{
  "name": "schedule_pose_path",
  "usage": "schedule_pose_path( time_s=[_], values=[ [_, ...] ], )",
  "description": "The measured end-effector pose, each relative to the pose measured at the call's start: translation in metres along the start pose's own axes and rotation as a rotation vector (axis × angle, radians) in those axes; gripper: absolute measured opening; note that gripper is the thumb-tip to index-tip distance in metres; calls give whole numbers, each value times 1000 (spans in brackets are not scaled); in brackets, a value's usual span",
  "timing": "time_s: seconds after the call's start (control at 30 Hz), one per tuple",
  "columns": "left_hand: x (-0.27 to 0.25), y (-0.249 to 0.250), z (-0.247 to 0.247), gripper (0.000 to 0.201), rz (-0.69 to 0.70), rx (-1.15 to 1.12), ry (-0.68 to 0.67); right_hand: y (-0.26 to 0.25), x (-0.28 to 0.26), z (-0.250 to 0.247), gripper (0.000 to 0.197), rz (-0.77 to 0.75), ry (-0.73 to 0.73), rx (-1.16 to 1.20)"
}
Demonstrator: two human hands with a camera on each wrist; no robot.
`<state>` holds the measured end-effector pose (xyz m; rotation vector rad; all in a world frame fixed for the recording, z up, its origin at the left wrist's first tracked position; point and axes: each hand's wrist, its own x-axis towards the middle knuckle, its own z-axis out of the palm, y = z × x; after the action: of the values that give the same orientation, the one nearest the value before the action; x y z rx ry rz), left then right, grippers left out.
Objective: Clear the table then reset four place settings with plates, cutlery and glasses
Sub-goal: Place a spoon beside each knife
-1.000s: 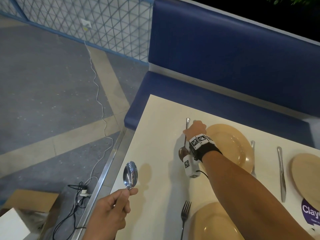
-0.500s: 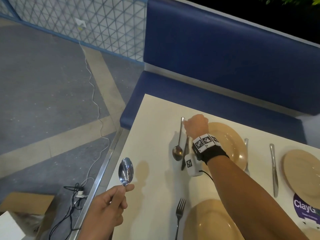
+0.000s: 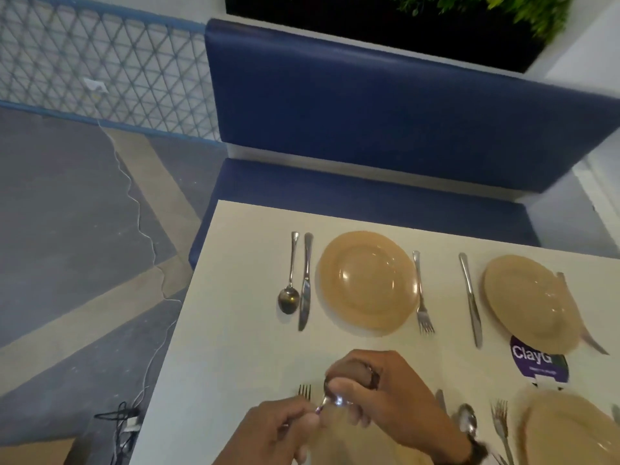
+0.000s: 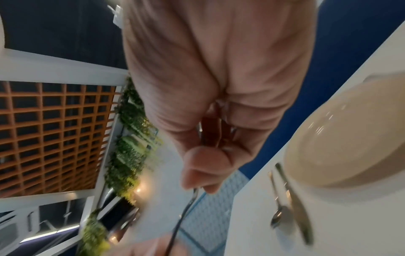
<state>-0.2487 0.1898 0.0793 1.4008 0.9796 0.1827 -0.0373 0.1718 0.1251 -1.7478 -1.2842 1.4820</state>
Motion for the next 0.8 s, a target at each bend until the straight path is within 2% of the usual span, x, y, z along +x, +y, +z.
schedule_pose_path(
  time_s=[0.1,0.17,0.27,0.33,0.4,0.47,0.67,0.8],
  values=[
    [11,8,10,22,-56,110,-65,24,-26,-39,7,45,145,69],
    [21,22,12,26,-114,104,-89,38,-45,-65,13,83,159,111],
    [42,52,19,21,-116,29,-70,56,-76,-92,21,136,13,109],
    [61,71,35,10,-63,-64,13,68,-90,-100,18,184,-65,54],
    [84,89,64,3,-30,-177,114,87,-99,-104,13,184,-66,28],
    [107,102,97,10,-18,-230,172,106,-100,-105,4,190,42,63],
    [179,119,204,17,-46,-306,169,163,-102,-134,18,260,439,272],
    [229,127,233,19,-126,-268,161,182,-81,-161,14,275,540,290]
  ],
)
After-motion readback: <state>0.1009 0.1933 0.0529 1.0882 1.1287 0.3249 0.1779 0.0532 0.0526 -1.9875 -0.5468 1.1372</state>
